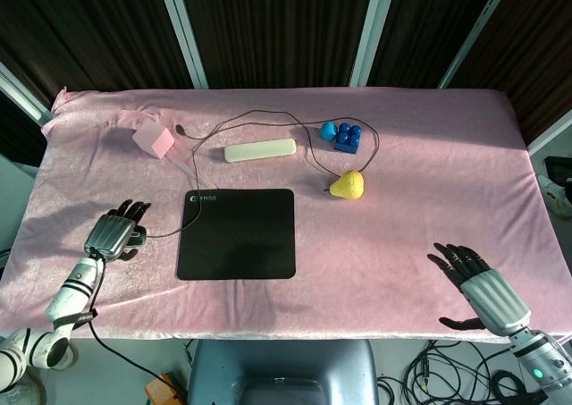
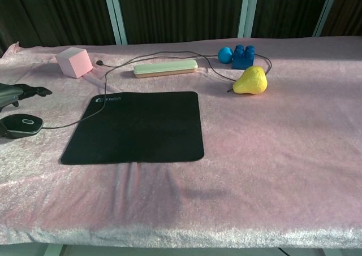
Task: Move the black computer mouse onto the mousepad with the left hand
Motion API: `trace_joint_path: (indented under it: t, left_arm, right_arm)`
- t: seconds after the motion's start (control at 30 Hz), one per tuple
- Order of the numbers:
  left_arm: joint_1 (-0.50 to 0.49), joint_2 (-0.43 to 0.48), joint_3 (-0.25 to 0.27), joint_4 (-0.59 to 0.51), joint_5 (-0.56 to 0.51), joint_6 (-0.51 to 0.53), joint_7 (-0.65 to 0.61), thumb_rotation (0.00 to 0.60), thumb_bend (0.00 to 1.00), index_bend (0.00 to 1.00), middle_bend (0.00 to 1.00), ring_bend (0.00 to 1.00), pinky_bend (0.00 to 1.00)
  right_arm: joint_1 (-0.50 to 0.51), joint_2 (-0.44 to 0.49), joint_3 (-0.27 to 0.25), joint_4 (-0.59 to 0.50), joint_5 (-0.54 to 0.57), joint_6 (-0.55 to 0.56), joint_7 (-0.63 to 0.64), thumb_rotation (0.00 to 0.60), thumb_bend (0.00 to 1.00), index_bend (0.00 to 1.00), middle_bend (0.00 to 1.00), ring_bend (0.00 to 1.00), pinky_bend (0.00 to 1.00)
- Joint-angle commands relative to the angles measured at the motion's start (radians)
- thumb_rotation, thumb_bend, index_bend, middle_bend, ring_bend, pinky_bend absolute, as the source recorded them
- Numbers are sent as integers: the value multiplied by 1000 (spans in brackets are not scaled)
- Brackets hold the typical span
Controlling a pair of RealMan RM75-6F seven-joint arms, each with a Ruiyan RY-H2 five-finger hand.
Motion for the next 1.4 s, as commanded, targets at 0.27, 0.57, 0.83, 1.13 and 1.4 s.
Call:
trace_joint_path:
  t: [0.27, 0.57, 0.83, 1.13, 1.4]
  left_arm:
    - [9, 3, -5, 45, -5, -18, -31, 600, 241, 126, 176, 131, 321]
    - [13, -13, -6, 93, -18, -61, -55, 600, 240, 161, 204, 146, 323]
    - [19, -48, -19, 137, -16, -43, -67, 600, 257, 301, 467, 362, 516]
    - [19, -62, -23, 154, -26, -67, -60, 600, 268, 405, 598, 489, 619]
    - [27, -58, -35, 90, 36, 50, -70, 600, 293, 516, 722, 585, 693]
  right_arm:
    - [3, -1, -2, -4, 2, -12, -11, 600, 127, 0, 0, 29, 223]
    - [4, -1, -3, -6, 3, -16, -16, 600, 128, 0, 0, 29, 223]
    - [6, -2, -4, -10, 5, -25, -23, 600, 128, 0, 0, 29, 223]
    - [5, -1, -4, -9, 5, -23, -22, 600, 127, 0, 0, 29, 223]
    - [8, -2, -4, -11, 6, -28, -25, 600, 128, 0, 0, 29, 223]
